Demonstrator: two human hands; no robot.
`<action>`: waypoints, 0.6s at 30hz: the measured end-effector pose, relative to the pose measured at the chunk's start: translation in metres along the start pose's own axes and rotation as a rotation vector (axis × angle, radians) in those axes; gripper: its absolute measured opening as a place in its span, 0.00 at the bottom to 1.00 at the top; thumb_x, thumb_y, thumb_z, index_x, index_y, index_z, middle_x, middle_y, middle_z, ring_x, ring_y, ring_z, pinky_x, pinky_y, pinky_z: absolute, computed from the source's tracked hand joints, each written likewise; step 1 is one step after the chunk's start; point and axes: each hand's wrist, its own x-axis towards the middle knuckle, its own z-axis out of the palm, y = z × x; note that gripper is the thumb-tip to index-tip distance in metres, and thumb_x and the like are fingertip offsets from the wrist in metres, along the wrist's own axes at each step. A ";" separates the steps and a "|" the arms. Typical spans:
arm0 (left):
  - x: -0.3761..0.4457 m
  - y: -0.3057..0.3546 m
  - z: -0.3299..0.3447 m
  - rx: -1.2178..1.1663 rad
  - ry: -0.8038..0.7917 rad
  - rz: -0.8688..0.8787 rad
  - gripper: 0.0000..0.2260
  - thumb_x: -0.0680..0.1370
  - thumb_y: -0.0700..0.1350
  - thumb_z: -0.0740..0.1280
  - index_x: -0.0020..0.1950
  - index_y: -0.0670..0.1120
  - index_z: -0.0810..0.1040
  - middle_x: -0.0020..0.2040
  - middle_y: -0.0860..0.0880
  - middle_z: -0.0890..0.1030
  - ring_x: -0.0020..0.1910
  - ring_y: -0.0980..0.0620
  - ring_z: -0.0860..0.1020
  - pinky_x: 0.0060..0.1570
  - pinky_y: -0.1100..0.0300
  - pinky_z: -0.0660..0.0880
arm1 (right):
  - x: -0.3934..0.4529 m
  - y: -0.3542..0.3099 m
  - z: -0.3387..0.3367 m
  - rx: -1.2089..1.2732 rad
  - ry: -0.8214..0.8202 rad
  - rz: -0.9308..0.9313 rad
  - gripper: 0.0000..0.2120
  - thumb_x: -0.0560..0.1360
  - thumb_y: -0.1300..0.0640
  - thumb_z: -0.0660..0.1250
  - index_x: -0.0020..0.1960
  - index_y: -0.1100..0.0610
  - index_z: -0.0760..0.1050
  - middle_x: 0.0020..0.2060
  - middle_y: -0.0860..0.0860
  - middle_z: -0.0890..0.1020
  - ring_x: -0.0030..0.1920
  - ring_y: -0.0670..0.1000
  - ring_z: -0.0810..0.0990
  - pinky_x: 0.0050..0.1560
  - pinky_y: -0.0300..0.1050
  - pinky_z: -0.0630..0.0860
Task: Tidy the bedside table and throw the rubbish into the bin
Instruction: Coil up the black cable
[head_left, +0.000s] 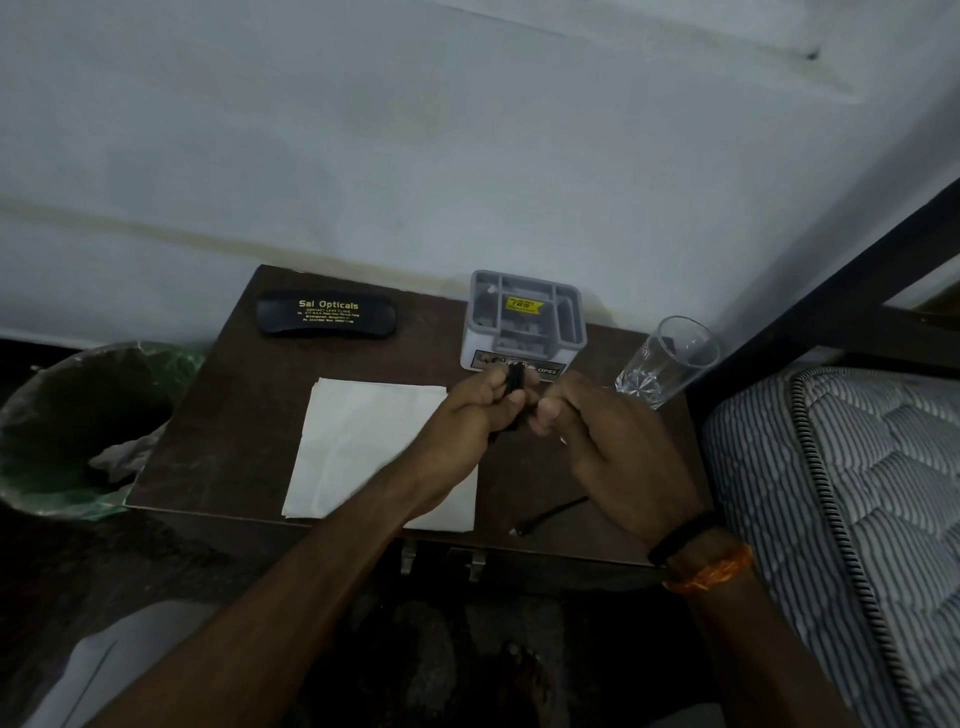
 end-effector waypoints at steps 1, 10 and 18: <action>0.000 0.001 0.000 -0.019 -0.003 -0.007 0.12 0.82 0.36 0.58 0.61 0.44 0.78 0.51 0.48 0.84 0.54 0.52 0.82 0.57 0.60 0.75 | 0.000 0.003 0.000 0.004 0.032 -0.009 0.13 0.83 0.52 0.54 0.43 0.54 0.72 0.37 0.46 0.78 0.36 0.46 0.77 0.38 0.46 0.73; -0.013 0.013 0.008 0.100 -0.271 0.034 0.17 0.82 0.46 0.55 0.57 0.33 0.74 0.37 0.45 0.77 0.38 0.50 0.75 0.48 0.60 0.72 | 0.004 0.024 0.006 -0.044 0.233 0.086 0.09 0.81 0.55 0.58 0.46 0.54 0.74 0.42 0.47 0.77 0.40 0.40 0.74 0.41 0.35 0.71; -0.012 0.019 0.003 -0.242 -0.119 0.000 0.17 0.83 0.39 0.54 0.64 0.28 0.72 0.32 0.49 0.67 0.31 0.54 0.67 0.37 0.60 0.67 | 0.002 0.033 0.029 -0.054 0.025 0.257 0.09 0.78 0.61 0.60 0.52 0.54 0.79 0.38 0.53 0.82 0.40 0.56 0.80 0.43 0.52 0.76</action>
